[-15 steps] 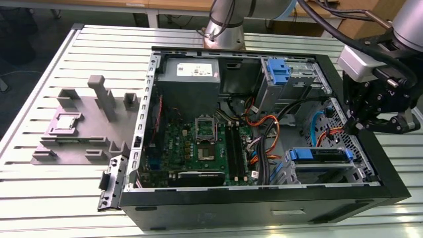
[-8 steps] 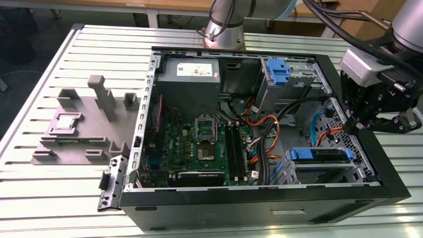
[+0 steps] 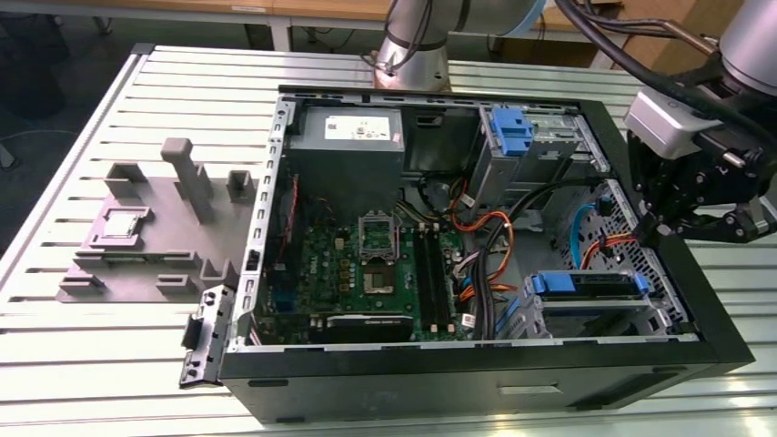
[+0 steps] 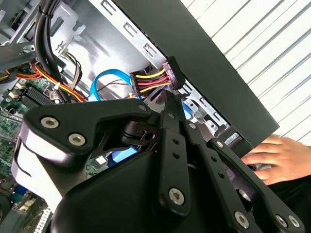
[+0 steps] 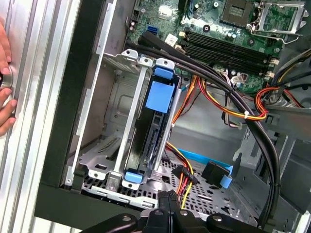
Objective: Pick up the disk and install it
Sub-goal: 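Insert the first disk wire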
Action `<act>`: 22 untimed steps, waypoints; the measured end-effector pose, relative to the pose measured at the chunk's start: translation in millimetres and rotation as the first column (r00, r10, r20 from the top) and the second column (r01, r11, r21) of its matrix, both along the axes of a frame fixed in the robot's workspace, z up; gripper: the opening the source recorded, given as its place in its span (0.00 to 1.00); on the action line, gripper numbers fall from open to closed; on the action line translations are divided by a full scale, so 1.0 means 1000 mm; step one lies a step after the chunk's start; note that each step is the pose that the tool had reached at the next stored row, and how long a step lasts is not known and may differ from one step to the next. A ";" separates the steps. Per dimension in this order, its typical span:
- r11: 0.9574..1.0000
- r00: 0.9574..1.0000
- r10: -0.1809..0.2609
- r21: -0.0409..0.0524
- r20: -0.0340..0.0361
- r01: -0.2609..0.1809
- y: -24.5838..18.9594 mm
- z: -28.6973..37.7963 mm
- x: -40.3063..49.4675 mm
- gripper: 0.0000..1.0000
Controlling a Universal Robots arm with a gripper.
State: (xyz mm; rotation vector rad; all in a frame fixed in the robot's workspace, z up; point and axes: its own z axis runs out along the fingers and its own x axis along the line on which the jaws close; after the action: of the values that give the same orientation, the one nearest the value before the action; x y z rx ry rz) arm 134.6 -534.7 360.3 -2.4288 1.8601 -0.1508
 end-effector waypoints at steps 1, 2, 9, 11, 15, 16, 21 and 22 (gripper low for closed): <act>1.000 1.000 0.000 0.000 0.001 0.000 0.0010 0.0002 0.0000 0.10; 1.000 1.000 0.000 0.000 0.002 0.000 0.0022 0.0005 0.0000 0.10; 1.000 1.000 0.016 -0.001 0.008 -0.016 0.0062 0.0007 0.0001 0.10; 0.999 0.999 0.036 0.000 0.009 -0.036 0.0062 0.0005 0.0003 0.10; 0.997 0.997 0.079 0.000 0.009 -0.079 0.0062 0.0003 0.0009 0.10; 0.997 0.997 0.083 -0.001 0.009 -0.083 0.0062 0.0002 0.0009 0.10; 0.993 0.993 0.119 -0.002 0.008 -0.119 0.0061 -0.0001 0.0020 0.10; 0.991 0.991 0.133 -0.002 0.008 -0.133 0.0061 -0.0002 0.0020 0.10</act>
State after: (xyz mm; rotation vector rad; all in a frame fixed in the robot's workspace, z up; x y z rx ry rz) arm 136.6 -528.5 360.0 -2.5385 1.6881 -0.1535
